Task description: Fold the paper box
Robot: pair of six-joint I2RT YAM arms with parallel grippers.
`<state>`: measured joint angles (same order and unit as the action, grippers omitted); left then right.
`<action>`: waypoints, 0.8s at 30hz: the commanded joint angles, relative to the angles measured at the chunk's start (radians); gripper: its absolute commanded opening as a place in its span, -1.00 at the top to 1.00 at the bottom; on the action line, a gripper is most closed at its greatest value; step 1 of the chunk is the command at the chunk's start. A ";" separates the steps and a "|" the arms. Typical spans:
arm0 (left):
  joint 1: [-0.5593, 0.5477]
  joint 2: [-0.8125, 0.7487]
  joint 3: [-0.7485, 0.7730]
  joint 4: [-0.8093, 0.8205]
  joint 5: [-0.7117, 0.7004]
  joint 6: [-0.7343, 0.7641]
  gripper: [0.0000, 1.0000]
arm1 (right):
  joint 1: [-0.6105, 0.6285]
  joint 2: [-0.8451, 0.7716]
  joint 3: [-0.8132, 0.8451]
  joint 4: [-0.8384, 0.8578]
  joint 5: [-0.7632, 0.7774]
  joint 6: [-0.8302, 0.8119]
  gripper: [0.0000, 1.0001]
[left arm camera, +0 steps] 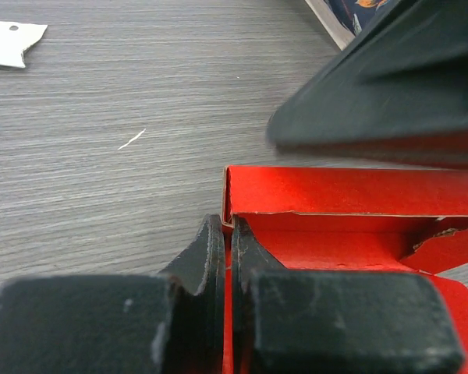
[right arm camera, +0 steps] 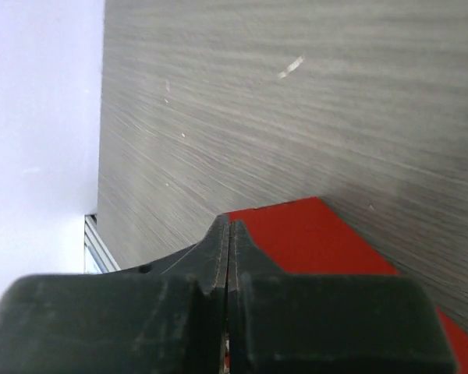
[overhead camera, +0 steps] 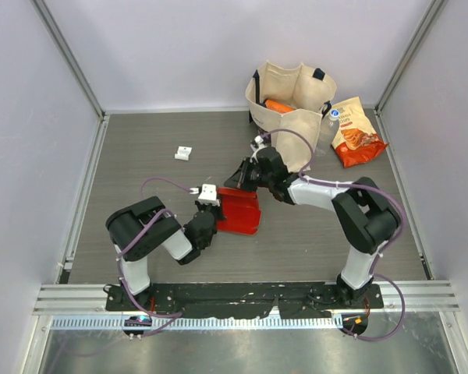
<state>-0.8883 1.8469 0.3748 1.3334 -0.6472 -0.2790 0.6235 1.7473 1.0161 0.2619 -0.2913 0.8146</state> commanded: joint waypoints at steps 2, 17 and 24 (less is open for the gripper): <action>-0.006 0.038 -0.013 -0.108 0.050 0.037 1.00 | 0.022 0.070 0.050 0.138 -0.106 0.092 0.99; -0.006 0.032 0.003 -0.143 0.046 0.020 0.88 | 0.064 0.126 -0.025 0.134 -0.006 -0.023 0.99; -0.006 0.002 -0.002 -0.166 0.067 -0.003 0.74 | 0.123 0.067 -0.175 0.245 0.118 -0.230 0.99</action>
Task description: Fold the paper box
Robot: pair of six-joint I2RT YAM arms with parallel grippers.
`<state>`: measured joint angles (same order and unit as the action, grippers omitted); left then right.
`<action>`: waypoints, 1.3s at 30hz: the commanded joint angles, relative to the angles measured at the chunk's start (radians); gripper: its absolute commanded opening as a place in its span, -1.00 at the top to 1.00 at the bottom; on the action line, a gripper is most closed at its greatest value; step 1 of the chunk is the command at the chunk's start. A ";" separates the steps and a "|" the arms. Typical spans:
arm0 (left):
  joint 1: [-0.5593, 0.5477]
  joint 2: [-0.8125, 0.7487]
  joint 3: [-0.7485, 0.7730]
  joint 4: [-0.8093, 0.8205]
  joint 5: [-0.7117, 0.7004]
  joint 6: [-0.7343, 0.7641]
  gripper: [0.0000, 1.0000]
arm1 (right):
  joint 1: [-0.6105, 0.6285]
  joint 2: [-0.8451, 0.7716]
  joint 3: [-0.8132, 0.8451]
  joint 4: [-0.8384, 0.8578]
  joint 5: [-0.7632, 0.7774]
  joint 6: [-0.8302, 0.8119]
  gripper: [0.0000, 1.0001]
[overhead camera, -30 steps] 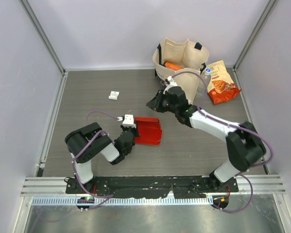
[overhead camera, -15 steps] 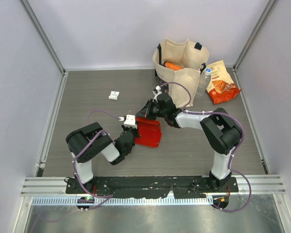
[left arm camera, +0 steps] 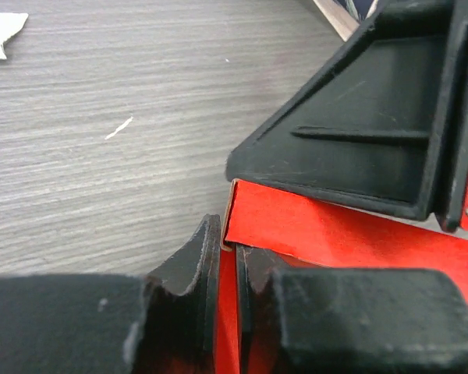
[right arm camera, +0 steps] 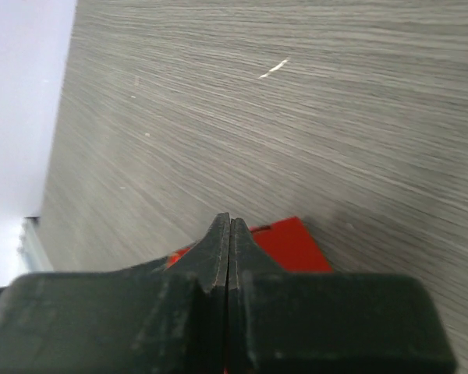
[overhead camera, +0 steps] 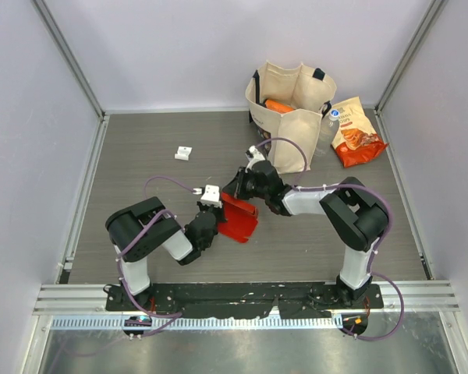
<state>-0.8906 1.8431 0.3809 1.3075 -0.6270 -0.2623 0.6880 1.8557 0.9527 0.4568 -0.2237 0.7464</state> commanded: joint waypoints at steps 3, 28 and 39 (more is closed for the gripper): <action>-0.004 0.015 -0.010 -0.129 0.059 -0.015 0.83 | 0.088 -0.043 -0.152 0.097 0.102 -0.243 0.99; -0.005 -0.064 0.030 -0.344 0.036 -0.023 1.00 | -0.153 -0.402 -0.282 -0.172 -0.106 -0.213 0.02; -0.018 -0.039 0.234 -0.815 -0.278 -0.202 1.00 | -0.136 -0.310 -0.420 0.163 -0.197 0.193 0.15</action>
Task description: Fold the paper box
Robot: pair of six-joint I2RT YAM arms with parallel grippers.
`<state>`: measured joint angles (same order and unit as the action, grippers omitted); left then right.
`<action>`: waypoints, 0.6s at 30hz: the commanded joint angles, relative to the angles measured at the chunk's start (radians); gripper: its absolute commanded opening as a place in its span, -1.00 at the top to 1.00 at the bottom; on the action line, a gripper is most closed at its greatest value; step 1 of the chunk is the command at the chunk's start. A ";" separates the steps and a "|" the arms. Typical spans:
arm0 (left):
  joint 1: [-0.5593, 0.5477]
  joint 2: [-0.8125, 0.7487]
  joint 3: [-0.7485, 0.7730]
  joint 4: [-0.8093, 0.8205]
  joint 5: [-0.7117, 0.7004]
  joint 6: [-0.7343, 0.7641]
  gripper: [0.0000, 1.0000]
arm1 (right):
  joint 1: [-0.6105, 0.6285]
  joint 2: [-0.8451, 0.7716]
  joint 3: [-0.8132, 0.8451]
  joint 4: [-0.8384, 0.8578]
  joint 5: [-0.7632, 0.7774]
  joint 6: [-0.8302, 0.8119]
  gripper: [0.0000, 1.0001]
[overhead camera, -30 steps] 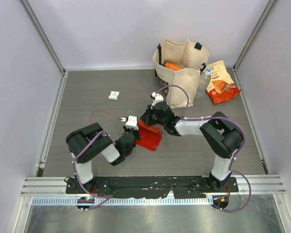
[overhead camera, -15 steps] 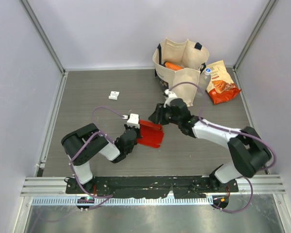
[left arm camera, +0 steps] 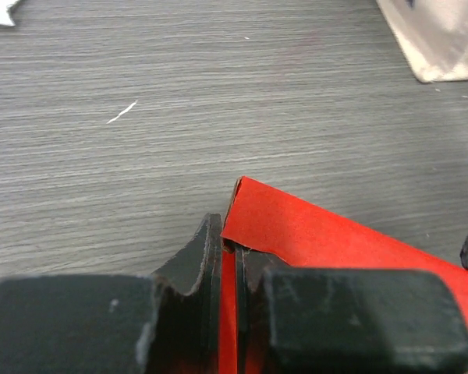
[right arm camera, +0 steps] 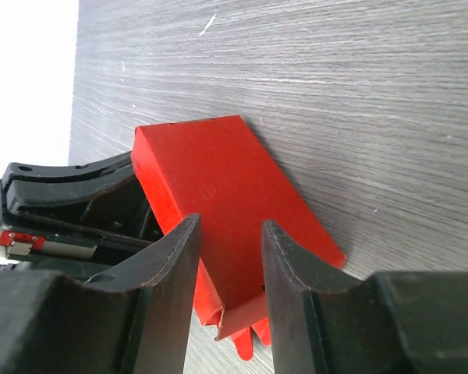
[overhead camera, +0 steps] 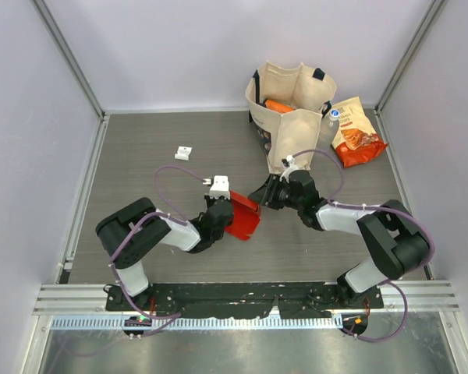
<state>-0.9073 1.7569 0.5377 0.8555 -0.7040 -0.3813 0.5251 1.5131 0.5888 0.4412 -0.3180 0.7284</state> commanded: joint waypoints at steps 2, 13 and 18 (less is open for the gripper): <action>-0.007 0.075 0.097 -0.374 -0.235 -0.085 1.00 | 0.033 0.062 -0.075 0.260 -0.104 0.270 0.16; -0.019 0.032 0.068 -0.354 -0.112 -0.070 0.89 | 0.024 0.064 -0.017 0.153 -0.069 0.219 0.13; -0.018 -0.130 0.007 -0.434 -0.037 -0.123 0.05 | -0.052 -0.019 0.063 -0.164 0.008 0.065 -0.06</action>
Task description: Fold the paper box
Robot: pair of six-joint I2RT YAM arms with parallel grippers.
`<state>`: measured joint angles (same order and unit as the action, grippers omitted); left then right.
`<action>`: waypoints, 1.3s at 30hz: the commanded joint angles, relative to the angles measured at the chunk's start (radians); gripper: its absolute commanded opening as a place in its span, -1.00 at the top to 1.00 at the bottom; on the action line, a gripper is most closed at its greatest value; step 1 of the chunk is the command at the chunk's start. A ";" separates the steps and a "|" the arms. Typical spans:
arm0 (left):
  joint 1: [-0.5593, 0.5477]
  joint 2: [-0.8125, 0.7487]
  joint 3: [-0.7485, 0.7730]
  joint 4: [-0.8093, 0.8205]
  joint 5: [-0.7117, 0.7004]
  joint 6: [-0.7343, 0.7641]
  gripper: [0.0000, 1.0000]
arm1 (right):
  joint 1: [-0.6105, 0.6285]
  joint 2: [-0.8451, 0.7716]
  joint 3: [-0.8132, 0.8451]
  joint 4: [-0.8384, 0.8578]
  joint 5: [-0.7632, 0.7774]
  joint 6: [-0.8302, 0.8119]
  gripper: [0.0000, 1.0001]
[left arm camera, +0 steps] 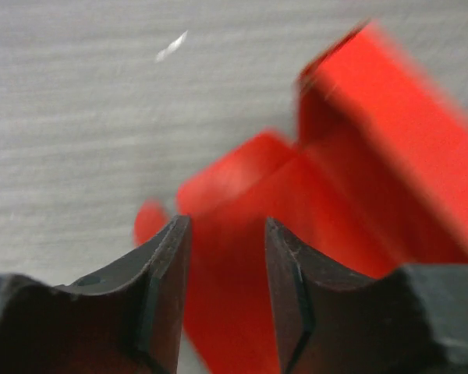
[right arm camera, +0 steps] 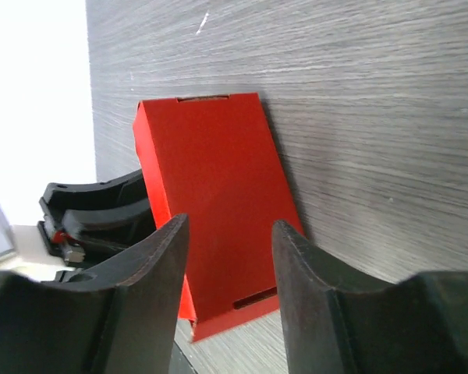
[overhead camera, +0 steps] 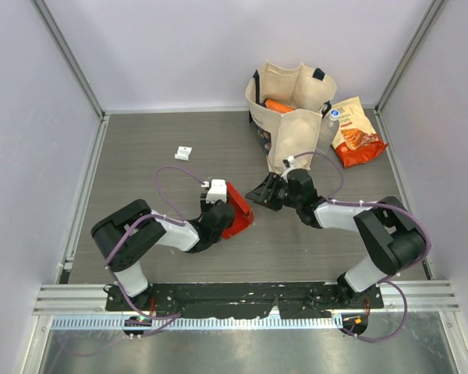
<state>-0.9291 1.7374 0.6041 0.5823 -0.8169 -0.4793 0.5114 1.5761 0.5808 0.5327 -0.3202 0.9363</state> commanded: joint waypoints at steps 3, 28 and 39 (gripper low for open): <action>0.004 -0.237 -0.084 -0.257 0.128 -0.062 -0.09 | -0.103 -0.134 0.077 -0.356 0.041 -0.208 -0.23; 0.326 -0.671 -0.099 -0.924 0.659 -0.656 -0.40 | 0.177 -0.140 0.407 -0.672 0.184 -0.556 -0.36; 0.337 -0.811 -0.171 -0.912 0.648 -0.685 -0.35 | 0.300 0.139 0.686 -0.899 0.449 -0.695 -0.29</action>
<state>-0.5995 0.9733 0.4416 -0.3332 -0.1688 -1.1500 0.7895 1.7069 1.1995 -0.2726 0.0006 0.3130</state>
